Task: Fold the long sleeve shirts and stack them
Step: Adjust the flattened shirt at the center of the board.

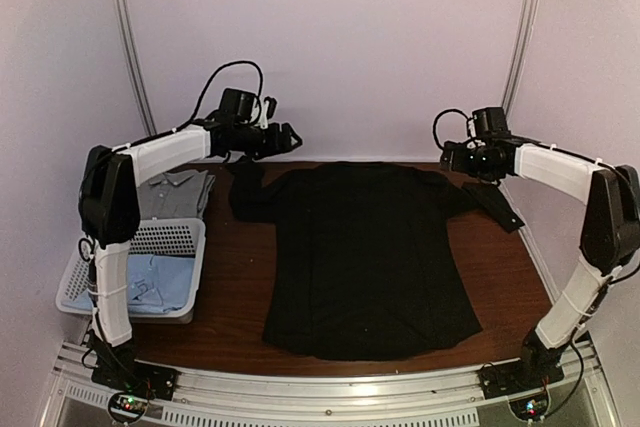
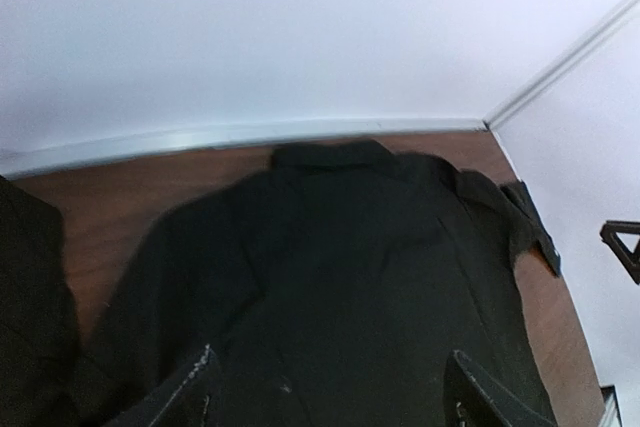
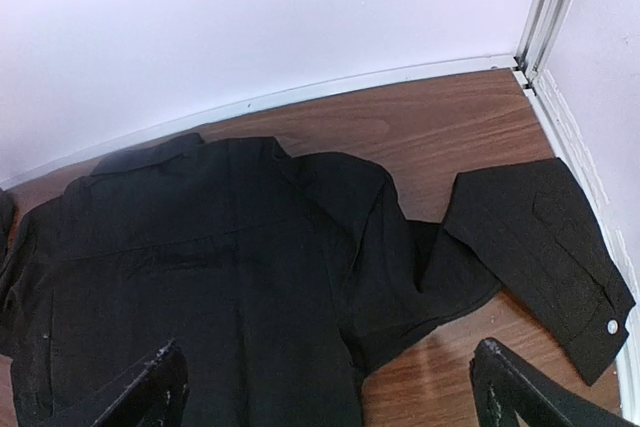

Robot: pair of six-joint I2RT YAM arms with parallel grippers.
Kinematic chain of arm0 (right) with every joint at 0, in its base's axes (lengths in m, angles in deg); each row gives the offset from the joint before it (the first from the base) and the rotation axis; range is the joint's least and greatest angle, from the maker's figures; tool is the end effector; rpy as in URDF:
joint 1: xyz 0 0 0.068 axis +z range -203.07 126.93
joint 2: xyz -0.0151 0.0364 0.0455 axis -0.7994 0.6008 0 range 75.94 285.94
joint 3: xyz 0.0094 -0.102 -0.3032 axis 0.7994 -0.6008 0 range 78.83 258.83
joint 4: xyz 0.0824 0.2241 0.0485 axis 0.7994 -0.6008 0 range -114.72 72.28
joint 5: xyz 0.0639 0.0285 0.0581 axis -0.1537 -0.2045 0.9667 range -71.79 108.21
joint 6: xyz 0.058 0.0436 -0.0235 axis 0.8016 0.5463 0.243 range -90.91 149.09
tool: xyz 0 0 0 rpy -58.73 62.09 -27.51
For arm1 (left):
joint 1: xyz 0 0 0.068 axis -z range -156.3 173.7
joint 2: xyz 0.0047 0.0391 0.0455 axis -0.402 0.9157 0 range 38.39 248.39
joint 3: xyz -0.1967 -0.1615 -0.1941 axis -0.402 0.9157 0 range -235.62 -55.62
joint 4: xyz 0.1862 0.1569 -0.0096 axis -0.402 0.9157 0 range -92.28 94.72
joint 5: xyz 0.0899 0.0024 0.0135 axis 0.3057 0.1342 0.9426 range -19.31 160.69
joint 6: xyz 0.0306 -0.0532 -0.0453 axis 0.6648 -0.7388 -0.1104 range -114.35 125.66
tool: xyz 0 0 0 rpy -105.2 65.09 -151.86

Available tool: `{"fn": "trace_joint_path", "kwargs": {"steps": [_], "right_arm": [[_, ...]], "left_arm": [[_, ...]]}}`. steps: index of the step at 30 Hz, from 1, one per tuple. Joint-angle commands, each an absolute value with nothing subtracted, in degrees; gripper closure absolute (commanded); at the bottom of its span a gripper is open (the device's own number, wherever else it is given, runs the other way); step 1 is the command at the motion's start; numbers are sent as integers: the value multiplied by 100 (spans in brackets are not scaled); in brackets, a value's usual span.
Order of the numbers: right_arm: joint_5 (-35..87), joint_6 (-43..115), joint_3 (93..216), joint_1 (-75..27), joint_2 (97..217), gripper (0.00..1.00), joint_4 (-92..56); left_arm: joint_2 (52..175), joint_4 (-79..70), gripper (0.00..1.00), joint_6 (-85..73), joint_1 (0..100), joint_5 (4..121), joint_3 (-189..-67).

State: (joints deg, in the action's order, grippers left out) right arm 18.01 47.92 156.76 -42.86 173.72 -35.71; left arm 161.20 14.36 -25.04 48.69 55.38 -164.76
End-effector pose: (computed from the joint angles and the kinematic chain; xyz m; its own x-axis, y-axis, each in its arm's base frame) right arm 0.3982 0.0715 0.3178 -0.6279 0.2149 -0.7480 0.0298 0.9671 0.2528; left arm 0.4830 -0.2440 0.3124 -0.7067 -0.2139 -0.6744 0.2945 0.7778 -0.5553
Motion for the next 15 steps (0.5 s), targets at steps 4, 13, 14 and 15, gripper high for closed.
{"fn": "trace_joint_path", "kwargs": {"steps": [4, 13, 14, 15], "right_arm": [[1742, 5155, 14350, -3807, 16314, 0, -3686], [2275, 5800, 12930, -2296, 15817, 0, -3828], [2336, 5905, 12788, -2122, 15760, 0, -3820], [2370, 6040, 12675, -1940, 15717, 0, -3831]], "left_arm": [[15516, 797, 22, -2722, 5472, 4758, -15087], [15360, 705, 22, -2739, 5962, 4146, -13862], [15347, 701, 22, -2725, 5991, 4114, -13754], [15333, 703, 22, -2703, 6020, 4103, -13647]]}}
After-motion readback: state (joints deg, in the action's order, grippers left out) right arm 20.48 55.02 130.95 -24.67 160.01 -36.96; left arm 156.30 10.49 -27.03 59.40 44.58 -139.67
